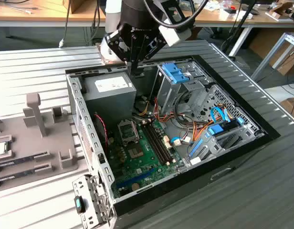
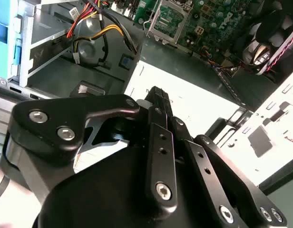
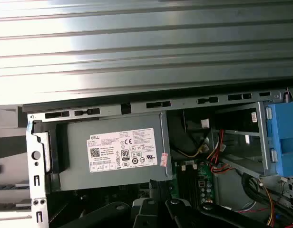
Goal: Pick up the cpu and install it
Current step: 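Reach for the cpu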
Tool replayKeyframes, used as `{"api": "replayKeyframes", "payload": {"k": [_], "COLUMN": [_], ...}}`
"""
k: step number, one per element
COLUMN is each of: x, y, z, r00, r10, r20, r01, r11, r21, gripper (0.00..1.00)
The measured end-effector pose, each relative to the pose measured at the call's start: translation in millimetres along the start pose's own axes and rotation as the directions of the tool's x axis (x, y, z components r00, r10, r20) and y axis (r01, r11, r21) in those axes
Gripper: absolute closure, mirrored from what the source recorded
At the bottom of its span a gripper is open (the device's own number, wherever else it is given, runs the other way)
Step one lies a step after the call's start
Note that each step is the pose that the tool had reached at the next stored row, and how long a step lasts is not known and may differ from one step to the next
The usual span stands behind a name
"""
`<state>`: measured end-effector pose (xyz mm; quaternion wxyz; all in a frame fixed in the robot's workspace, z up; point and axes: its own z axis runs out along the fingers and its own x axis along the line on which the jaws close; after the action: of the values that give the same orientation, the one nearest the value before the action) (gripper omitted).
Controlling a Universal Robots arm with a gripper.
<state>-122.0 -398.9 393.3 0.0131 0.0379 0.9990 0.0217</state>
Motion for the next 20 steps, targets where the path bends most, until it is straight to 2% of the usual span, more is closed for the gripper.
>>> {"api": "replayKeyframes", "payload": {"k": [4, 11, 20], "x": [2.1, 10.0, 13.7], "y": [-0.2, -0.7, -1.0], "z": [0.0, -0.3, -0.4], "r00": [1.0000, 1.0000, 1.0000], "r10": [0.000, 0.000, 0.000], "r20": [0.0000, 0.0001, 0.0001], "r01": [0.000, 0.000, 0.000], "r11": [1.0000, 1.0000, 1.0000], "r21": [-0.0001, 0.0000, 0.0000], "gripper": [0.89, 0.89, 0.89]}}
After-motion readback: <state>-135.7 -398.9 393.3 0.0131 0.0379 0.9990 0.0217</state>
